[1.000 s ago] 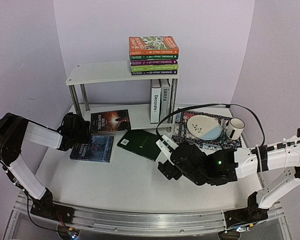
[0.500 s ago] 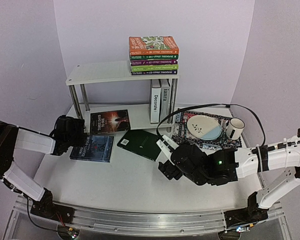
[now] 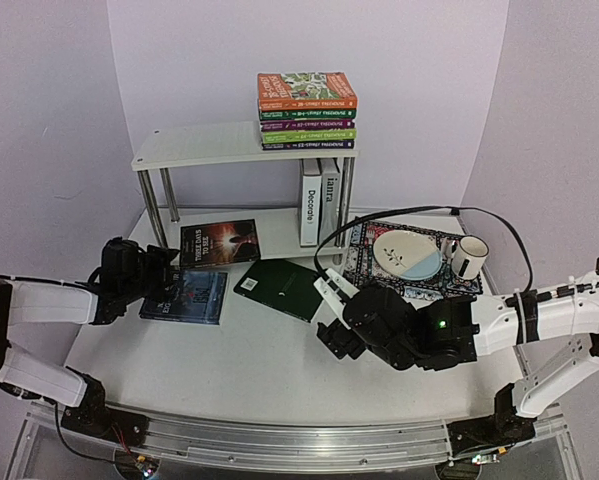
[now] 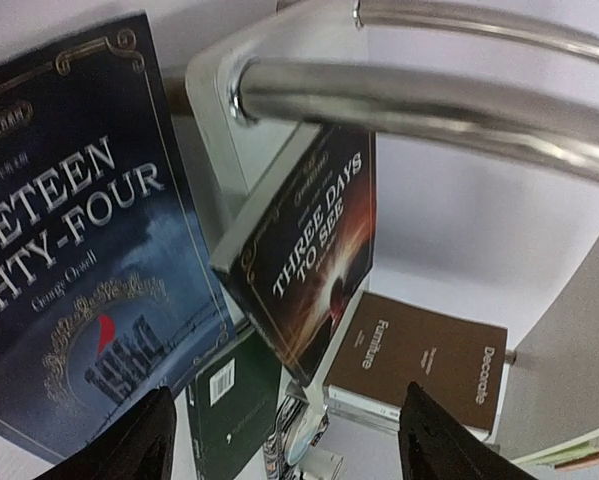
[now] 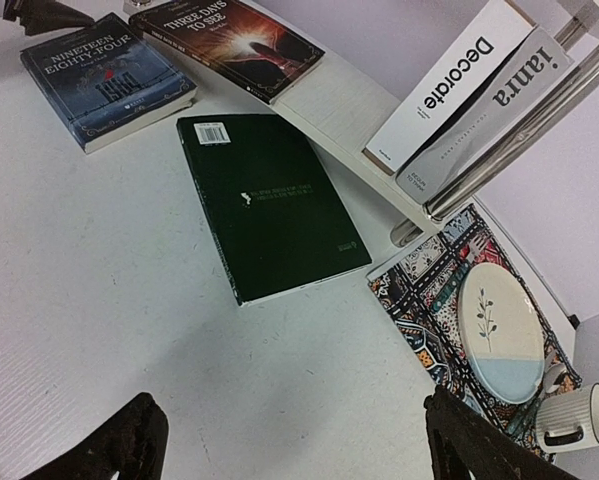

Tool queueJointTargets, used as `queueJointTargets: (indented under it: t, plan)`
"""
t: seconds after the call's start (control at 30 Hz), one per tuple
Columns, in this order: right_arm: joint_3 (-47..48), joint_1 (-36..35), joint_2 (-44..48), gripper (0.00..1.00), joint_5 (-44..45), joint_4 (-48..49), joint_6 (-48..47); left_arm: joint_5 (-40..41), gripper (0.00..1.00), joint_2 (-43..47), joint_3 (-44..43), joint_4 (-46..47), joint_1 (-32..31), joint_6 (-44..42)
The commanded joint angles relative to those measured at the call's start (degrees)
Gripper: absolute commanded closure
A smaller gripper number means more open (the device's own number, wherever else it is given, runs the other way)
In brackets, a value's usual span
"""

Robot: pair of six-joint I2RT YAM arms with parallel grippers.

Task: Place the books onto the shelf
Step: Adjust the book on the shelf.

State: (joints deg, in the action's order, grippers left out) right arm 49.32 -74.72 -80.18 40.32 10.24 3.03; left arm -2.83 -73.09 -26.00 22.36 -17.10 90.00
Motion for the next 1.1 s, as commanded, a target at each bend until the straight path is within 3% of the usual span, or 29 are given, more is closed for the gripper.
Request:
queueJointTargets:
  t: [0.0, 0.17, 0.3, 0.5, 0.73, 1.07]
  plan:
    - [0.48, -0.30, 1.11, 0.10, 2.47, -0.34, 0.25, 3.91, 0.23, 2.47, -1.10, 0.15, -7.67, 3.00]
    - [-0.74, 0.43, 1.95, 0.08, 4.06, -0.10, -2.05, 5.11, 0.21, -1.54, -3.78, 0.27, -10.39, 6.58]
    - [-2.47, 5.58, 2.71, 0.05, 1.41, -0.47, -4.28, 7.10, 0.23, -5.17, -5.97, 0.50, -12.32, 7.78]
    - [-9.53, 17.07, 10.61, 0.02, -12.02, 3.20, 2.08, 11.00, 0.24, -9.57, -8.49, 1.32, -13.85, 9.04]
    - [-19.15, 27.79, 18.02, 0.02, -20.99, 7.83, 9.18, 13.93, 0.28, -14.11, -10.46, 3.29, -13.97, 11.23]
    - [-32.47, 28.32, 21.40, 0.02, -19.09, 21.36, 9.50, 15.99, 0.42, -22.15, -15.24, 6.82, -14.01, 13.27]
